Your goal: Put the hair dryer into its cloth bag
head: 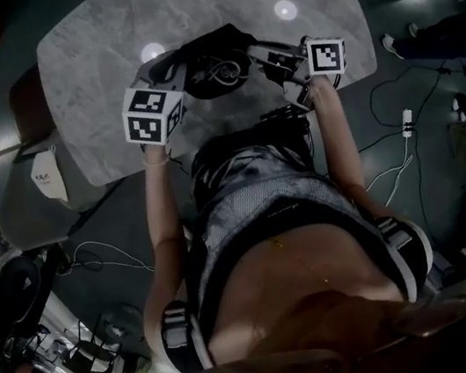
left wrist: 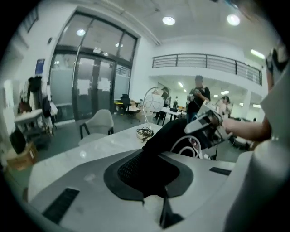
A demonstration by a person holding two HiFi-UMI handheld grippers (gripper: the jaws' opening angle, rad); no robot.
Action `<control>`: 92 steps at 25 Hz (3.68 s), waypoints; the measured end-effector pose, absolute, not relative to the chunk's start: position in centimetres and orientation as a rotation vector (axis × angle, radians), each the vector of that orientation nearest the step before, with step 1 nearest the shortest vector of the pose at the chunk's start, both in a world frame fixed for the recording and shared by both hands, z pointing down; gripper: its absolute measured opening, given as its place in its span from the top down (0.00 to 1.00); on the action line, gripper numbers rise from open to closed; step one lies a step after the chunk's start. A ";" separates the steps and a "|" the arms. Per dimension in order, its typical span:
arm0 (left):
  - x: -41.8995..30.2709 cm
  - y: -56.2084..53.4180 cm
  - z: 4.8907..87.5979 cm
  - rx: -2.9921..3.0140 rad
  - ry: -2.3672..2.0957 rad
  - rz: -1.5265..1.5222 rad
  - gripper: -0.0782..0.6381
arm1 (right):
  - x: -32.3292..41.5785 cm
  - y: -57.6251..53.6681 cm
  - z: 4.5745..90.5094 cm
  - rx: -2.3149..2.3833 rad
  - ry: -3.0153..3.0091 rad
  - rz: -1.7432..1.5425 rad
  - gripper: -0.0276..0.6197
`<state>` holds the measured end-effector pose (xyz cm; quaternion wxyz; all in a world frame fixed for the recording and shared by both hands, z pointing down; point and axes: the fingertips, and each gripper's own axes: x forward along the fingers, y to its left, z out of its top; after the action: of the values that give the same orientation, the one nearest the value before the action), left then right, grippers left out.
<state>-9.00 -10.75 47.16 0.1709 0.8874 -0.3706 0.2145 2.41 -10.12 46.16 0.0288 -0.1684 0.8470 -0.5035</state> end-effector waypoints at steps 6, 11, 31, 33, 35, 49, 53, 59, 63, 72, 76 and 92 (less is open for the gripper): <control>-8.8 -9.4 45.4 2.621 -1.110 0.584 0.66 | 2.3 -12.9 44.7 -0.541 2.493 -1.513 0.84; -10.5 -9.7 45.3 2.559 -1.192 0.495 0.66 | 2.1 -13.3 44.4 -0.561 2.521 -1.508 0.84; -8.7 -7.9 49.9 2.324 -0.883 0.921 0.84 | 3.2 -13.9 41.1 -0.645 2.895 -1.177 0.84; -9.2 -8.3 49.4 2.304 -0.822 0.887 0.85 | 3.0 -14.3 41.0 -0.650 2.927 -1.156 0.84; -9.9 -9.2 48.7 2.296 -0.801 0.858 0.85 | 2.8 -14.7 41.1 -0.650 2.946 -1.150 0.84; -13.5 -19.7 43.9 2.354 -0.894 0.703 0.85 | 0.9 -20.9 38.3 -0.679 2.947 -1.029 0.84; -14.0 -23.4 43.7 2.369 -0.997 0.647 0.85 | 1.0 -23.3 39.1 -0.762 2.992 -0.982 0.84; -14.0 -27.9 44.3 2.407 -1.129 0.615 0.85 | 0.9 -27.2 39.1 -0.886 2.983 -0.908 0.84; -13.5 -28.1 45.4 2.427 -1.136 0.604 0.85 | 1.4 -27.7 40.2 -0.958 3.008 -0.868 0.84; -12.6 -23.6 48.5 2.403 -0.999 0.611 0.85 | 2.0 -24.0 42.7 -0.902 3.061 -0.975 0.84; -12.5 -21.5 49.3 2.403 -0.977 0.634 0.85 | 2.1 -22.2 43.3 -0.896 3.077 -0.992 0.84; -10.0 -13.5 54.1 2.345 -0.834 0.675 0.85 | 4.3 -14.1 48.6 -0.927 3.073 -1.220 0.84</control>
<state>-9.97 -13.54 54.15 0.2777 0.8736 -0.3108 0.2514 4.30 -14.12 48.56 -0.1457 -0.2671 0.8854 -0.3515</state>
